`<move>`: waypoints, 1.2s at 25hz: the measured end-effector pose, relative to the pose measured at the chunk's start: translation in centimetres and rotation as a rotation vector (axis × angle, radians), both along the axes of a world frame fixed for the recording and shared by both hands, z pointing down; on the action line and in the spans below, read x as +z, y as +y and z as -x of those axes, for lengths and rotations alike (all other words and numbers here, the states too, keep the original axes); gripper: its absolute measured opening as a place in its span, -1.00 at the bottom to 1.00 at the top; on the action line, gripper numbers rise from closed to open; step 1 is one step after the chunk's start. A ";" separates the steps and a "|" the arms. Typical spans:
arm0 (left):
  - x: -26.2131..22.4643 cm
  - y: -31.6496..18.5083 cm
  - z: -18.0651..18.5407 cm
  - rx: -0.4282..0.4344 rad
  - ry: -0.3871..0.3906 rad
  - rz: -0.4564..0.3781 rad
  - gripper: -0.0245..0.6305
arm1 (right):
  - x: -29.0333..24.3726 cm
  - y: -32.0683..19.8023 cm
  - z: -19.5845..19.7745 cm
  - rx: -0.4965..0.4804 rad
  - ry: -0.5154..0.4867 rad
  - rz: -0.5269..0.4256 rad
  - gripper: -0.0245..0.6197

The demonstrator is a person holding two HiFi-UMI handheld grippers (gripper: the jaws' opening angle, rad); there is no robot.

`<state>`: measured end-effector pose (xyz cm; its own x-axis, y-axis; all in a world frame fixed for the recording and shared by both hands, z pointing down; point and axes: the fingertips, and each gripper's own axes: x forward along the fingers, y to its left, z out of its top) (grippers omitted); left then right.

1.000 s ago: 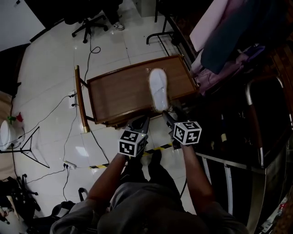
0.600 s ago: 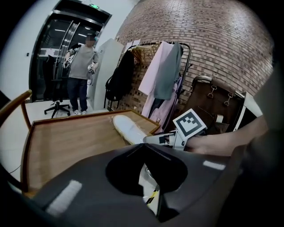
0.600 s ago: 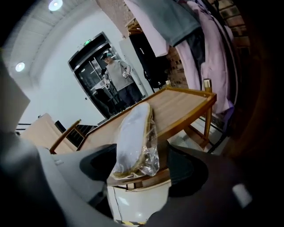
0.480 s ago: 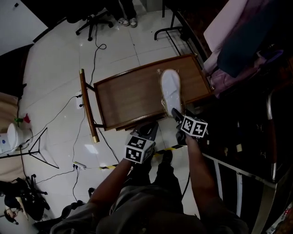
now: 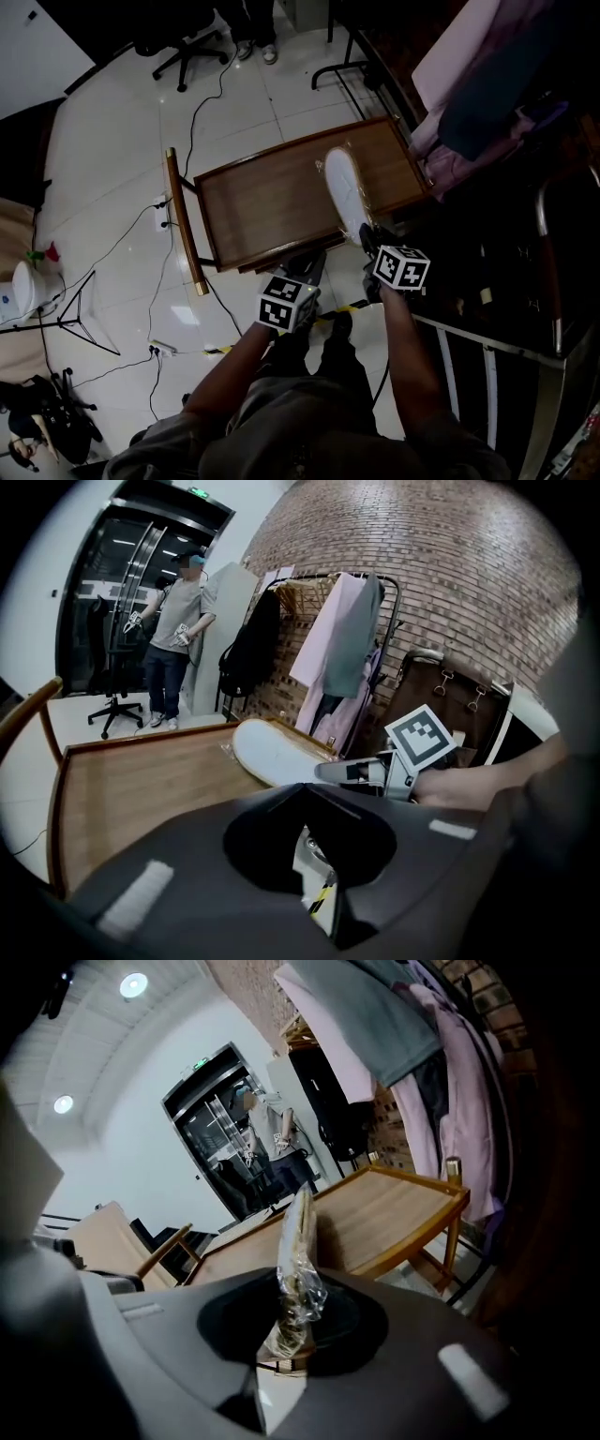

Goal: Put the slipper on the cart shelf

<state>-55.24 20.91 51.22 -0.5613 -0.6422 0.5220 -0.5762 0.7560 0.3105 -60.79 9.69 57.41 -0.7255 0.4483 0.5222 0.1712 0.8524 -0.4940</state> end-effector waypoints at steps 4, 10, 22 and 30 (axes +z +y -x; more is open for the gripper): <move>-2.0 -0.9 -0.2 0.045 -0.033 -0.022 -0.90 | -2.5 -0.7 -2.3 0.001 -0.026 -0.040 -0.75; -4.5 -3.8 -1.3 0.170 -0.075 -0.086 -0.90 | -6.9 -4.2 -7.4 0.104 -0.084 -0.088 -0.75; -5.4 -14.9 -9.3 0.523 -0.078 -0.112 -0.90 | -11.6 -11.5 -22.4 0.369 -0.142 -0.161 -0.75; -5.3 -20.2 -17.4 0.675 -0.080 -0.093 -0.90 | -10.9 -14.1 -33.0 0.476 -0.119 -0.168 -0.75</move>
<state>-37.84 0.68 45.87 -0.0572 -0.9052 0.4210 -0.9357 0.1956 0.2935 -27.76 -4.42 46.49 -0.8876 -0.0289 0.4596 -0.2081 0.9155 -0.3444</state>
